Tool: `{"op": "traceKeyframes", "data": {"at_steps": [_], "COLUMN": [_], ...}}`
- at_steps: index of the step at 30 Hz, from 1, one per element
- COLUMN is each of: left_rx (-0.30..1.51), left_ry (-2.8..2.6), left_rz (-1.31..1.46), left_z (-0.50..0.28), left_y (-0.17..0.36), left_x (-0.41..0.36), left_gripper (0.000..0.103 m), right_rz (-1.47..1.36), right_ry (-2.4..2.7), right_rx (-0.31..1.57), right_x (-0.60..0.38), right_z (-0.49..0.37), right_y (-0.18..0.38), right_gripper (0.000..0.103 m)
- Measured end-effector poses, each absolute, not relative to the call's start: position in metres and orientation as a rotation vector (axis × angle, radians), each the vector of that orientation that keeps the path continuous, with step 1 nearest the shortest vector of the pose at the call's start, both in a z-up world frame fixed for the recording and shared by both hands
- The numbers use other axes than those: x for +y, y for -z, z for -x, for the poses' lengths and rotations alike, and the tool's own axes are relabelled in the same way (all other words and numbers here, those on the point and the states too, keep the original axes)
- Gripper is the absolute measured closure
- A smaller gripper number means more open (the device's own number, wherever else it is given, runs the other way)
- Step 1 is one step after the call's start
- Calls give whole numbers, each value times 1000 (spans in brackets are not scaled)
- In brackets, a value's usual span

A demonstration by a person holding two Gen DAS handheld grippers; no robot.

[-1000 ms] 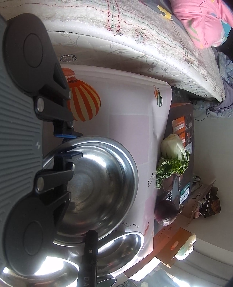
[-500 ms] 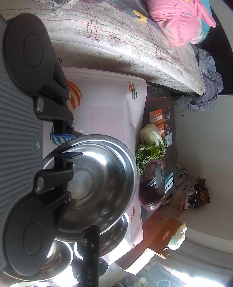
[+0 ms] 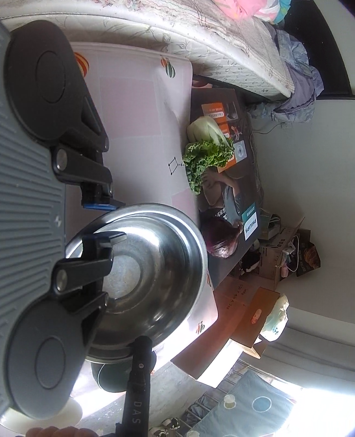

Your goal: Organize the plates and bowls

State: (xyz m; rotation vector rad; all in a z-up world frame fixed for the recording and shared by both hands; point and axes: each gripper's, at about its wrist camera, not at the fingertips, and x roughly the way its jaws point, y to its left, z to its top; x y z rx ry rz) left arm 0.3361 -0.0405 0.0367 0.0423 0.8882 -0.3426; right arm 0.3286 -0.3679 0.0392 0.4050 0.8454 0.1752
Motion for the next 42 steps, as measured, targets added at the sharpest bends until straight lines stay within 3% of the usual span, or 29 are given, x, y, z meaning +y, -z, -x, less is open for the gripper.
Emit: {"op": "traceKeyframes", "data": {"at_steps": [20, 32, 42], "left_rx": [960, 903, 908], "left_ry": [356, 362, 499], "left_rz": [-31, -58, -67], "left_z": [-365, -352, -317], "left_y": [9, -8, -38], "left_x": [-78, -82, -111], "left_gripper": [84, 61, 59], "right_rz": [-382, -387, -393], "right_ry": [-84, -81, -82], "right_rx": [888, 862, 812], "right_x": [-401, -406, -434], "right_z": [-361, -362, -326], "right_y": [5, -8, -38], "right_gripper": [88, 73, 72]}}
